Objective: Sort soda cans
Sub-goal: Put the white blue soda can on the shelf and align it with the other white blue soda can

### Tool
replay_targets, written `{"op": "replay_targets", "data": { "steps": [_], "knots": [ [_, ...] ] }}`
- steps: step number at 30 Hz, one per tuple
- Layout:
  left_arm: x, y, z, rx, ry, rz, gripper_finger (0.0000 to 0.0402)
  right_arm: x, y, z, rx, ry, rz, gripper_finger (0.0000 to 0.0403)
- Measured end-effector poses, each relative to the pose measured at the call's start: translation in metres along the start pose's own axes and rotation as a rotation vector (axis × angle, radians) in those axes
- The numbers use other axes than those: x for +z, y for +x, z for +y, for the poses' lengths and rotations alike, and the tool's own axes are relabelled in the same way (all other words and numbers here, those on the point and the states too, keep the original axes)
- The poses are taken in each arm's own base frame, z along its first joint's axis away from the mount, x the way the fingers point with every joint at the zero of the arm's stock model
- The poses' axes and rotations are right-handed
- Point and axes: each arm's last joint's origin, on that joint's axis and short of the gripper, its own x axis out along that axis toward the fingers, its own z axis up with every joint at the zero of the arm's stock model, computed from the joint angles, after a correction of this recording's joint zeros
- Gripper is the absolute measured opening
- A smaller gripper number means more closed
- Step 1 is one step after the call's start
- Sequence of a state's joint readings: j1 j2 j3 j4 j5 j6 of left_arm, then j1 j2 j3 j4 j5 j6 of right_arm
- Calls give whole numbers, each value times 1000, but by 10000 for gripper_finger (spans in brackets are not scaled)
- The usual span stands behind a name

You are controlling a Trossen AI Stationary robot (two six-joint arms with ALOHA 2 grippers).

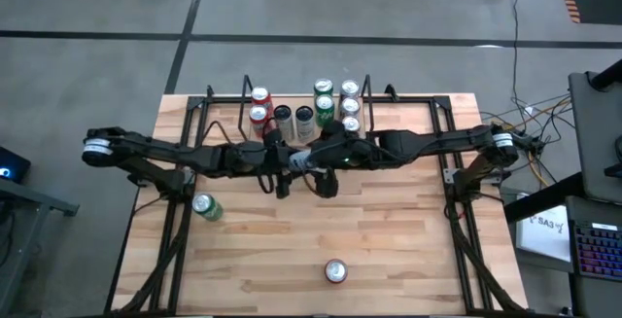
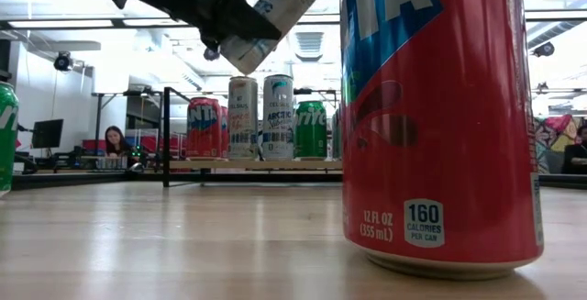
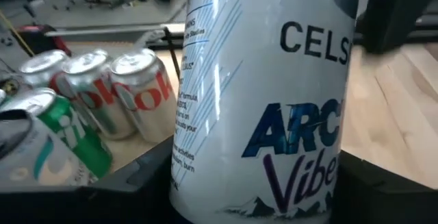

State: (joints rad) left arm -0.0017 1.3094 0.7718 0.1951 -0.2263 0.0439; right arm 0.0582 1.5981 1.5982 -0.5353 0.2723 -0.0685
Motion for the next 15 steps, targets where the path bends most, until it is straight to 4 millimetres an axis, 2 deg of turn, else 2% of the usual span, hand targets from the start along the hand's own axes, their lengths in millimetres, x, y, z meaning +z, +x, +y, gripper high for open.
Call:
{"op": "replay_targets", "data": {
  "steps": [9, 15],
  "knots": [
    [8, -17, 4, 14, -21, -124, 239, 25, -53, -16, -16, -31, -231, 303],
    [9, -28, 3, 7, -54, -258, 239, 33, -83, -25, -41, -94, -326, 314]
  ]
}}
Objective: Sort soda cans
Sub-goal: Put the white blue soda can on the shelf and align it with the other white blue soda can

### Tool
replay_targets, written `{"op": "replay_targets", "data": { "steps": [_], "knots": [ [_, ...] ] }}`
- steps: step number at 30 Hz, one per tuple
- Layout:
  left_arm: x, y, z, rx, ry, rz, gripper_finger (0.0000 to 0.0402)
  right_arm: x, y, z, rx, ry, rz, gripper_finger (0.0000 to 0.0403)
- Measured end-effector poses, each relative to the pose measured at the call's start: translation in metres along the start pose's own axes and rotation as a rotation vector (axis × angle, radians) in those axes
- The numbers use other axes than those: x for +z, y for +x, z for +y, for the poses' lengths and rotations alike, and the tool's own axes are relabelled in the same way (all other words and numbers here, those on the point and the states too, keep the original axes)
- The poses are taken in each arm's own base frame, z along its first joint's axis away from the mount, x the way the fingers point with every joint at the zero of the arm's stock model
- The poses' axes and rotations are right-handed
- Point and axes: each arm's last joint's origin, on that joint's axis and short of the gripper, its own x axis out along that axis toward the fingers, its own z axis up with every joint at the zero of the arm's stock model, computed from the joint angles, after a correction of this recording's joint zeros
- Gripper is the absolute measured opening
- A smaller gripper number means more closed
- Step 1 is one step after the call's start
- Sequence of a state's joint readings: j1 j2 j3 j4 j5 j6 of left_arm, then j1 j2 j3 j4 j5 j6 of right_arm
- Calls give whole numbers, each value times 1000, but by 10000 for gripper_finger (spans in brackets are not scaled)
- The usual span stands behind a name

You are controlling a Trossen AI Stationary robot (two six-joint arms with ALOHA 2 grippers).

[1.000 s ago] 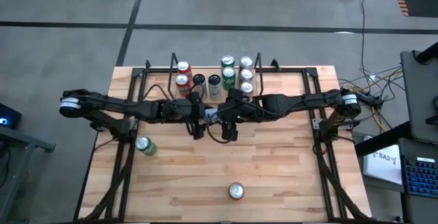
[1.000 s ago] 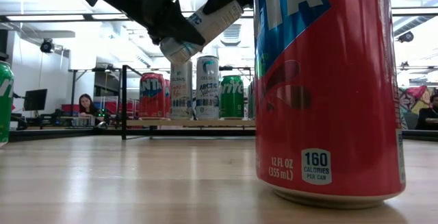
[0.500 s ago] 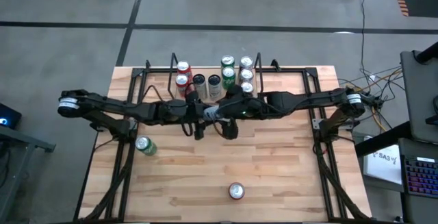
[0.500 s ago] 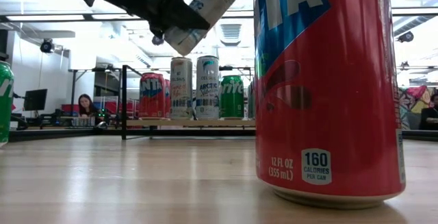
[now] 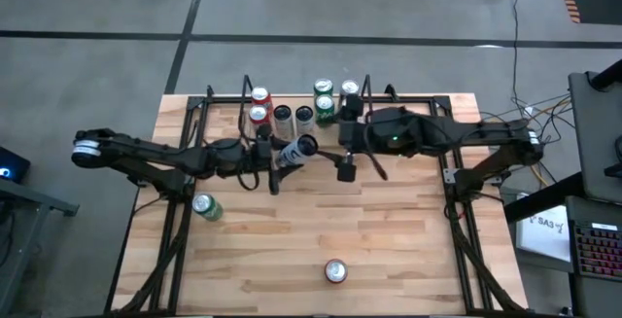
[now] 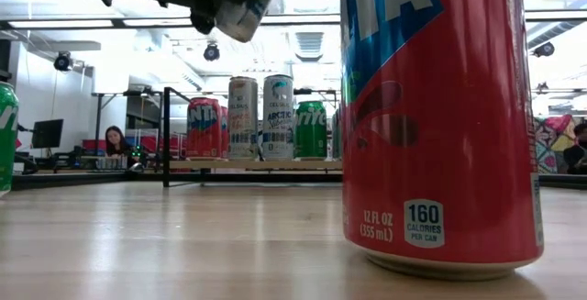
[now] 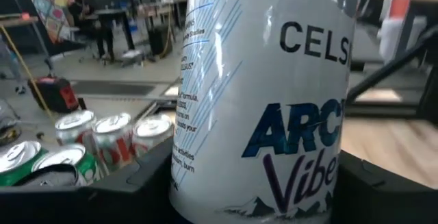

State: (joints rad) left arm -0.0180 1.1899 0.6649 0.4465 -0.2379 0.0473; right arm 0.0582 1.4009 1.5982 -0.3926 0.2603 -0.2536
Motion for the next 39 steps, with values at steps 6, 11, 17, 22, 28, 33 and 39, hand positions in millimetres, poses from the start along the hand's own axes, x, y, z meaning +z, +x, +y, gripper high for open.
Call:
{"op": "replay_targets", "data": {
  "steps": [6, 11, 17, 22, 28, 33, 39],
  "knots": [
    [0, -8, -5, -11, -12, -111, 239, 7, -12, -2, 73, 0, -60, 326],
    [11, -20, -11, -43, 14, -232, 239, 2, -7, 1, 106, 4, -47, 331],
    [15, -27, -17, -64, 44, -277, 239, -9, 2, 7, 126, 6, -44, 331],
    [14, -27, -17, -44, 58, -280, 239, -13, 21, 14, 147, 13, -84, 331],
    [14, -25, -17, -25, 70, -284, 239, -13, 42, 21, 171, 3, -170, 331],
    [14, -25, -16, -19, 72, -285, 239, -9, 47, 21, 157, 9, -238, 331],
    [11, -23, -16, 26, 70, -264, 239, -6, 49, 19, 139, 2, -285, 329]
  ]
}}
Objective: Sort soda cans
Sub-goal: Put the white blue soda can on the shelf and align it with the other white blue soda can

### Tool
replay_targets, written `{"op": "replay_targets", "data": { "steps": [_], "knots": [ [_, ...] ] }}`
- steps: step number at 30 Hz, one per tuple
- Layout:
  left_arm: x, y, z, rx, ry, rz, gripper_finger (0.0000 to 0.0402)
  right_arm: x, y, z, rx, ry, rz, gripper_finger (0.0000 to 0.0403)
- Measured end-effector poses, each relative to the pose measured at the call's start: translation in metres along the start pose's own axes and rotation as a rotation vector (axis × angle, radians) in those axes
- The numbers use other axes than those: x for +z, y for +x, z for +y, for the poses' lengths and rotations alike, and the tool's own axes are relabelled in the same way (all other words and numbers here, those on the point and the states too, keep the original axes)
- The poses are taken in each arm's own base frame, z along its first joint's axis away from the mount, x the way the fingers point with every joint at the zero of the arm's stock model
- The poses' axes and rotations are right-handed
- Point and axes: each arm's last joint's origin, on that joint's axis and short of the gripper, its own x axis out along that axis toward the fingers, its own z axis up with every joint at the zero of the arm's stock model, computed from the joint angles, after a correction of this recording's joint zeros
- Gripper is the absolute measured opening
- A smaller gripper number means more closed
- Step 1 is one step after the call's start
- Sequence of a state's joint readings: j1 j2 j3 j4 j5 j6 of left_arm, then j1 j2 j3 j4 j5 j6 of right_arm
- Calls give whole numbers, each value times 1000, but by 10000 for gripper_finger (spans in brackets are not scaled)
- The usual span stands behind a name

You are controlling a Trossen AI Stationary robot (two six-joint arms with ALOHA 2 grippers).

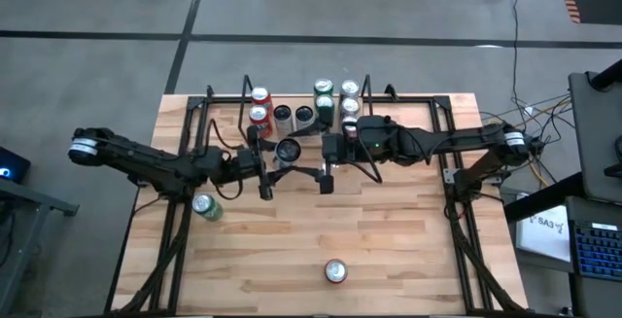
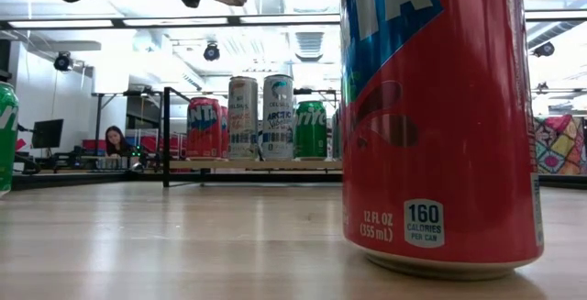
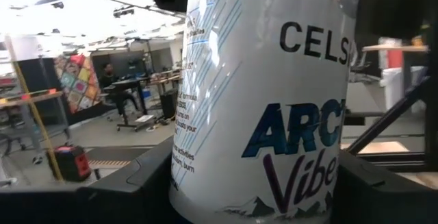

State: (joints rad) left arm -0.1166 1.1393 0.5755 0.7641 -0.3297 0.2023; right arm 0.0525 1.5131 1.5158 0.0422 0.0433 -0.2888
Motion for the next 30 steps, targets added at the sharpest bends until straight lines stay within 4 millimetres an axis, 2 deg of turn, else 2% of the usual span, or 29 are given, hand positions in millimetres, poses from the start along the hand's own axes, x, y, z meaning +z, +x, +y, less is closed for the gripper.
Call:
{"op": "replay_targets", "data": {
  "steps": [17, 20, 25, 27, 30],
  "knots": [
    [-1, 18, -4, 15, 22, -10, 239, -4, 7, -7, -20, -17, 13, 323],
    [0, 20, -5, 16, 21, -12, 239, -3, 7, -8, -19, -12, 14, 304],
    [0, 20, -4, 34, 23, -7, 239, -3, 7, -7, -11, -8, 18, 241],
    [-1, 20, -4, 43, 18, -3, 241, -3, 7, -7, -9, -1, 19, 242],
    [-1, 20, -4, 54, 0, 2, 279, -4, 7, -7, -15, 4, 25, 242]
  ]
}}
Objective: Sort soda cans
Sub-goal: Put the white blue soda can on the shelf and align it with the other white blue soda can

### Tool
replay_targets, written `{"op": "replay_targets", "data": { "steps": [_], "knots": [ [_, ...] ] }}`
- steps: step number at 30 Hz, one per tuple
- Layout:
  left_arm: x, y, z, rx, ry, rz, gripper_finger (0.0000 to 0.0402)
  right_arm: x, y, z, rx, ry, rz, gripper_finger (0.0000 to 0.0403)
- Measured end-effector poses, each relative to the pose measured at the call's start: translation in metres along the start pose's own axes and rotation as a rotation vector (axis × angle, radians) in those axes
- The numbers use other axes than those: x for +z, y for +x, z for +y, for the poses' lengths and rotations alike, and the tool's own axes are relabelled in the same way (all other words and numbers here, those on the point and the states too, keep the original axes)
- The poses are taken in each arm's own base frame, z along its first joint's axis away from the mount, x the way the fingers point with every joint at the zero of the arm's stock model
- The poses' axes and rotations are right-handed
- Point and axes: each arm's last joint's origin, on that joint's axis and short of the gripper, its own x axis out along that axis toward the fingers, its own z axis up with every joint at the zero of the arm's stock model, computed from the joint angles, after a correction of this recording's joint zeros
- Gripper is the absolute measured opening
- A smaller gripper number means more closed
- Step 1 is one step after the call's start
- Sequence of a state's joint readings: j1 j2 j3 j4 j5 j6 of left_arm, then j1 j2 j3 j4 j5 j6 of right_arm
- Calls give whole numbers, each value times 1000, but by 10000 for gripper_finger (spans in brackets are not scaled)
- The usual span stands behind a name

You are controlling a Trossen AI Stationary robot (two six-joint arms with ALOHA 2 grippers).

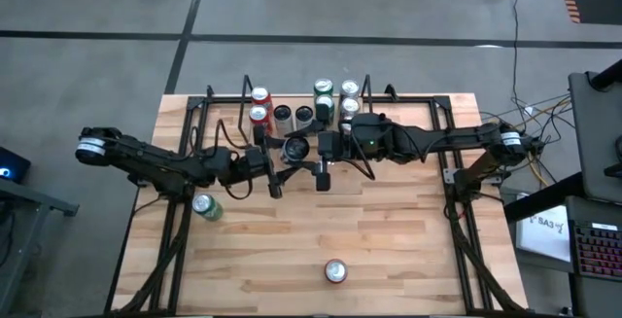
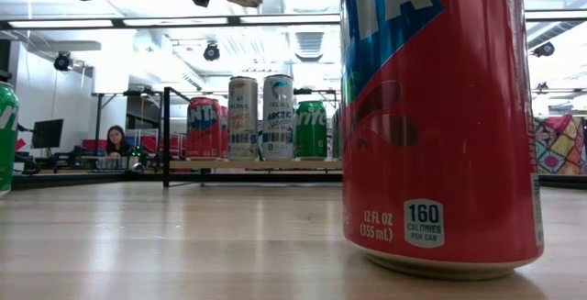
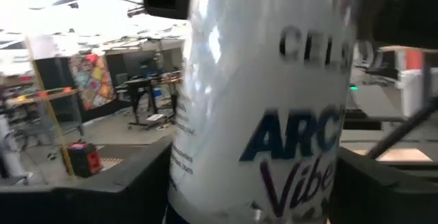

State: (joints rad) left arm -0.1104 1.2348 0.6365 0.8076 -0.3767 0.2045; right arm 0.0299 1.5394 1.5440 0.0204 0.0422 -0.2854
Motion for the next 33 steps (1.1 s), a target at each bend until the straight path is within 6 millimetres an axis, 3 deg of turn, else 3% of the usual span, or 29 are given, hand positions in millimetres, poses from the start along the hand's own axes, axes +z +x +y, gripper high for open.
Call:
{"op": "replay_targets", "data": {
  "steps": [4, 7, 19, 27, 33],
  "knots": [
    [1, 1, 1, 20, -10, -2, 337, -2, 0, -1, -8, 4, 25, 242],
    [1, 0, 1, 34, -5, 4, 355, -3, 0, -2, -12, 5, 27, 242],
    [18, -10, 10, 56, 22, -23, 357, 4, -9, -31, -85, 28, 9, 242],
    [38, -27, 23, 150, 86, -36, 357, 7, -15, -66, -192, 18, -11, 242],
    [54, -42, 33, 185, 113, -70, 357, -2, -4, -94, -256, 32, 6, 242]
  ]
}}
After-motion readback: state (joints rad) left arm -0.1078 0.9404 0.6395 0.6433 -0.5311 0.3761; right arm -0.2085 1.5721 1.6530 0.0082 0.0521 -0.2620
